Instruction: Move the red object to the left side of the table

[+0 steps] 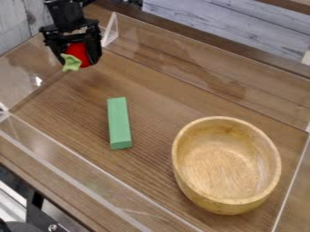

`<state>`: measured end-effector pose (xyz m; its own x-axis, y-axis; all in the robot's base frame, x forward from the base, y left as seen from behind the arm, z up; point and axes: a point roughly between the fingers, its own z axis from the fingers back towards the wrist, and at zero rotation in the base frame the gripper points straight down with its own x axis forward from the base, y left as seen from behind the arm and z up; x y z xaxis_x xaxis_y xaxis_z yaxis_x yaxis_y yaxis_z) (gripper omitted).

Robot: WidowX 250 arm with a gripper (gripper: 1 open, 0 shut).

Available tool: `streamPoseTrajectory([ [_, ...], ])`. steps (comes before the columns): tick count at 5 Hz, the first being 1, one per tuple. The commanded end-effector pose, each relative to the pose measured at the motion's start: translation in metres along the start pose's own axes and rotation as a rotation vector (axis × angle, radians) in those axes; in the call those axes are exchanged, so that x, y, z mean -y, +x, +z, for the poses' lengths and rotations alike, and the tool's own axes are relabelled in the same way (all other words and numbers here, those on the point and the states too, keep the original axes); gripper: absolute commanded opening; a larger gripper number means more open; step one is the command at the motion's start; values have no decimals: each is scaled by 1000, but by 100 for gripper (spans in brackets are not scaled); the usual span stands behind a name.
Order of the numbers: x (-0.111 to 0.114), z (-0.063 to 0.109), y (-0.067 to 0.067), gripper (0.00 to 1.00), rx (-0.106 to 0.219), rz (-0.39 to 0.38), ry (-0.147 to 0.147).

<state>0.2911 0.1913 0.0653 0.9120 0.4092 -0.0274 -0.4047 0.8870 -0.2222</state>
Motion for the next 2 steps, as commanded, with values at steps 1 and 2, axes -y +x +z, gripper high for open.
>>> streamPoseTrajectory([
  [1, 5, 23, 5, 0, 72, 2, 25],
  [2, -2, 13, 7, 0, 70, 25, 38],
])
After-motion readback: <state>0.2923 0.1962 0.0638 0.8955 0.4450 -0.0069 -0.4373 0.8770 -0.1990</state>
